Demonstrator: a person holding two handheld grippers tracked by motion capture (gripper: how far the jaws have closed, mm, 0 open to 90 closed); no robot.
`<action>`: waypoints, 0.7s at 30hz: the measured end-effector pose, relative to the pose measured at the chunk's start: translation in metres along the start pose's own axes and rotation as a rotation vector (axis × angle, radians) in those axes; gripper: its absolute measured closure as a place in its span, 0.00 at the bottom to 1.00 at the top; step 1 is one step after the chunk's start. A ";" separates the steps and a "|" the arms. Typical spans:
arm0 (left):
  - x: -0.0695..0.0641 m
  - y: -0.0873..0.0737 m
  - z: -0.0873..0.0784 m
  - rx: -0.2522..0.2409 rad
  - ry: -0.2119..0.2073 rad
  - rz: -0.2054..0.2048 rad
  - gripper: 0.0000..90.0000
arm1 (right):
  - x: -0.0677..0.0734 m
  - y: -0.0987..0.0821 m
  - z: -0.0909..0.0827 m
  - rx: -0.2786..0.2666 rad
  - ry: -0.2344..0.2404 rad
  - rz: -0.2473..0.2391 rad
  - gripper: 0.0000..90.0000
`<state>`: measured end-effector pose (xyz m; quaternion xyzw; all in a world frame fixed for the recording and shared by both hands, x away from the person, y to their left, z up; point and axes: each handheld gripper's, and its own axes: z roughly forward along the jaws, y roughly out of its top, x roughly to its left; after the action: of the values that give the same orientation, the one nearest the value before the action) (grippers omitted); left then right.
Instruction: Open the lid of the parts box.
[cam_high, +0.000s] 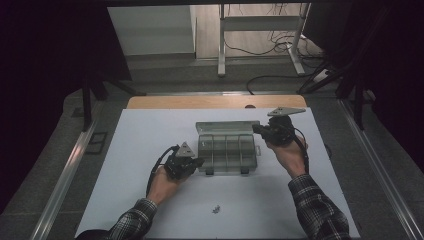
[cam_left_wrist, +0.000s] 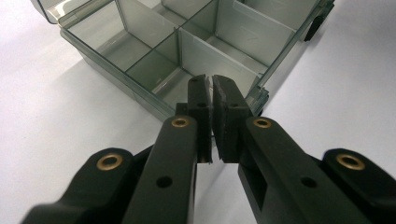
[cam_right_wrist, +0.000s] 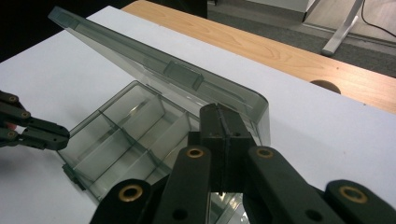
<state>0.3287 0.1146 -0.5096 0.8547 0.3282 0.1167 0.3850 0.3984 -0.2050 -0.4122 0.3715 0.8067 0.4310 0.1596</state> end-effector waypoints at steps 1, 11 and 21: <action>0.000 0.000 0.000 -0.001 0.000 0.000 0.96 | 0.000 0.001 0.001 0.000 -0.002 0.001 0.99; 0.000 0.000 0.000 0.000 -0.002 -0.005 0.96 | -0.008 0.005 0.007 -0.005 -0.011 0.011 0.99; 0.001 0.000 0.000 0.002 -0.005 0.000 0.96 | -0.015 0.013 0.016 -0.014 -0.026 0.019 0.99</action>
<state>0.3294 0.1150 -0.5097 0.8552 0.3274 0.1143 0.3851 0.4236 -0.2021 -0.4114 0.3834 0.7979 0.4334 0.1688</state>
